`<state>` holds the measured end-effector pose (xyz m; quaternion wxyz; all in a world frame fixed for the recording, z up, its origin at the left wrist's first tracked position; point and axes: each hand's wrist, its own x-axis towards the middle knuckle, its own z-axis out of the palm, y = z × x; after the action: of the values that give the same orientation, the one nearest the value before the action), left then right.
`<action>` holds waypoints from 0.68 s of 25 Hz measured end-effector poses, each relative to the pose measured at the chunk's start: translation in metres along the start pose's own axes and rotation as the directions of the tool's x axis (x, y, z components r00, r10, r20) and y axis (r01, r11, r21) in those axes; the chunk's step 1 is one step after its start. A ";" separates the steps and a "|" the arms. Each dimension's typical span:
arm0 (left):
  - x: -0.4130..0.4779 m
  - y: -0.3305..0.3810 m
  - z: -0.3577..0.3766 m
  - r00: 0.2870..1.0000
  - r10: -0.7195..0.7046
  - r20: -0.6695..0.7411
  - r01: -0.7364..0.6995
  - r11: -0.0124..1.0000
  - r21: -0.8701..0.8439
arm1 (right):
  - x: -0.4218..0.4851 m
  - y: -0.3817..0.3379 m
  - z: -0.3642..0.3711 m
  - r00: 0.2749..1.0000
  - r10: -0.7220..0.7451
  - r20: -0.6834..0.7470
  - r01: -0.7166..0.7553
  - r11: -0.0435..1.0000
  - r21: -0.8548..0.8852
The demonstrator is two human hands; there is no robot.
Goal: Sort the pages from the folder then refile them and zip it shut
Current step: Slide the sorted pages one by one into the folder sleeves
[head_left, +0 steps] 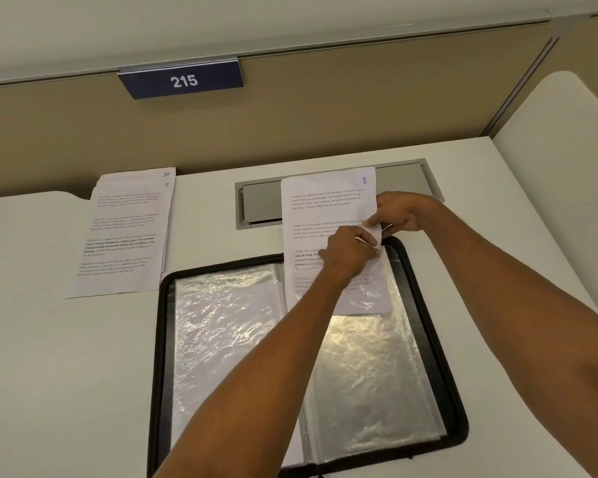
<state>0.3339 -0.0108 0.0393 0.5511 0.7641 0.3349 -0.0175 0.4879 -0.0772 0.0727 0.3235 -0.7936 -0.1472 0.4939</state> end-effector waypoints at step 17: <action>0.005 -0.011 0.003 0.998 0.056 0.018 -0.056 0.998 0.025 | 0.022 0.004 0.008 0.990 0.087 0.113 -0.070 0.987 -0.142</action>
<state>0.3331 -0.0089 0.0266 0.5445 0.7799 0.3083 -0.0131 0.4903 -0.0650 0.0527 0.2389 -0.7883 -0.1686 0.5414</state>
